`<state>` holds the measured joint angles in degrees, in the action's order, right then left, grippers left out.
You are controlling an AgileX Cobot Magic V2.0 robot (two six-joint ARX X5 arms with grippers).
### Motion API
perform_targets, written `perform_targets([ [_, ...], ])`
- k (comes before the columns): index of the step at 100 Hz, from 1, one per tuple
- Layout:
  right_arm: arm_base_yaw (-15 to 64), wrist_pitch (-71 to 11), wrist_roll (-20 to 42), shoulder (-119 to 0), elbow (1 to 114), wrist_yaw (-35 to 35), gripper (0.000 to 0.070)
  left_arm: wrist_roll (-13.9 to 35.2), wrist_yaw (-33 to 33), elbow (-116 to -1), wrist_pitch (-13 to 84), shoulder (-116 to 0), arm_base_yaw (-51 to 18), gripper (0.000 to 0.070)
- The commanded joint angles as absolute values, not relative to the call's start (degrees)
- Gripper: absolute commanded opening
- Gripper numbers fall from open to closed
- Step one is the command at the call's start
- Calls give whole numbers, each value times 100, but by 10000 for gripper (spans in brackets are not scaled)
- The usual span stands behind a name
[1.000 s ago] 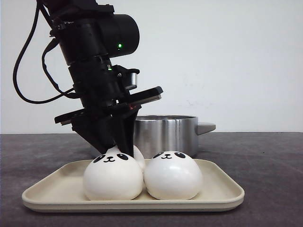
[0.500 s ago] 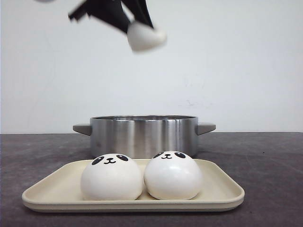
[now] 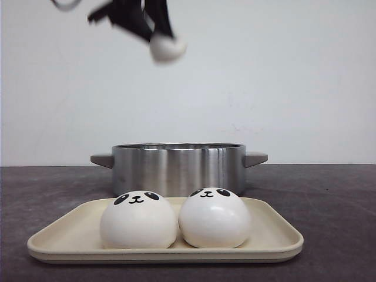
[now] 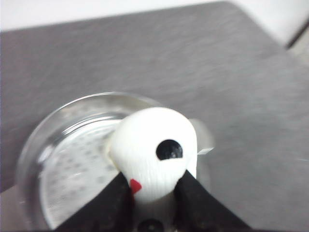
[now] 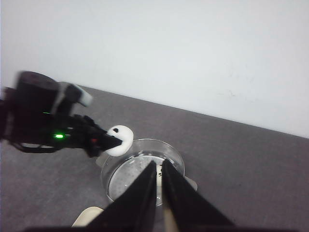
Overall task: Steam buns
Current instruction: 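Lift the bun with the left gripper and carry it over the pot, then lower the bun into the pot, open the left gripper and withdraw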
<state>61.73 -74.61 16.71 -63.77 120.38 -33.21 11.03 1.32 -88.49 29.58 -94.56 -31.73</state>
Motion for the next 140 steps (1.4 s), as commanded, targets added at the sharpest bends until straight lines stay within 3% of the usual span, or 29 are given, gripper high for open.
perform_targets([
  [1,6241,-7422,1645,-6436,12149,-3345,12,967,104,-8943,2812,-9762,-3142,3],
  [48,6241,-7572,1741,-6434,12149,-3347,12,972,82,-8943,2145,-11209,-2808,9],
  [57,6241,-7679,1785,-6431,12149,-3347,12,969,84,-8945,2132,-11306,-2805,97],
  [76,6239,-7714,1804,-6434,12149,-3350,12,969,82,-8945,2121,-11327,-2808,406],
  [90,6241,-7714,1804,-6434,12149,-3350,12,967,84,-8945,2193,-11327,-2801,521],
  [113,6241,-7725,1809,-6434,12149,-3347,12,969,108,-8954,2250,-11327,-2803,528],
  [140,6239,-8066,2038,-6438,12040,-3400,12,1188,150,-9356,3107,-10973,-2825,511],
])
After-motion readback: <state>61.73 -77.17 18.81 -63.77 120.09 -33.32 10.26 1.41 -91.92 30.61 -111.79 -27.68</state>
